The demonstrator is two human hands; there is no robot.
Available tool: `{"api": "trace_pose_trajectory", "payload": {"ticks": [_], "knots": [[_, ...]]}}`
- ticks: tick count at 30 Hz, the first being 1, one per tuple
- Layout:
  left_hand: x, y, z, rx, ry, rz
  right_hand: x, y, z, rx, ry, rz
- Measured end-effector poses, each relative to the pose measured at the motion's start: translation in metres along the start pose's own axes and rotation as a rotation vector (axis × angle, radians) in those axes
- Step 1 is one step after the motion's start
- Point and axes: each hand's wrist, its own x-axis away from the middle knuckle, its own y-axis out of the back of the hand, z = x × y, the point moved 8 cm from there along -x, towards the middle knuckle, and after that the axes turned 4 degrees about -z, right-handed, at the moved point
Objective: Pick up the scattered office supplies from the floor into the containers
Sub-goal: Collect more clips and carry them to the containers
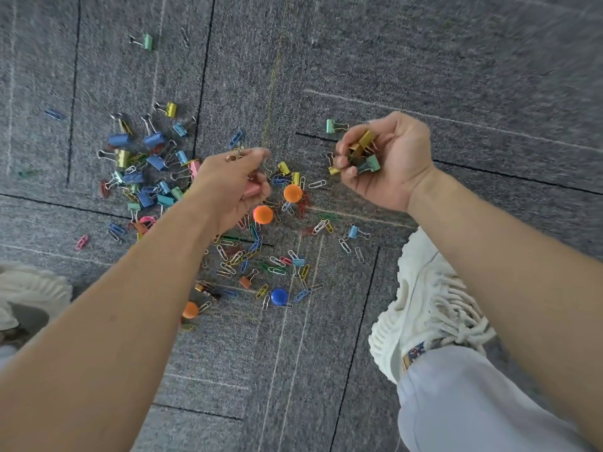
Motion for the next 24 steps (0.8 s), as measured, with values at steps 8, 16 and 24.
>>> {"api": "trace_pose_trajectory", "payload": {"ticks": [8, 16, 24], "knots": [[-0.009, -0.026, -0.008, 0.077, 0.06, 0.076, -0.01, 0.024, 0.009, 0.276, 0.005, -0.163], [-0.025, -0.021, -0.031, -1.074, -0.305, -0.218, -0.012, 0.012, 0.023, 1.423, 0.25, -0.373], [-0.028, -0.025, -0.028, -0.945, -0.297, -0.235, -0.026, 0.013, 0.017, 1.621, 0.17, -0.484]]}}
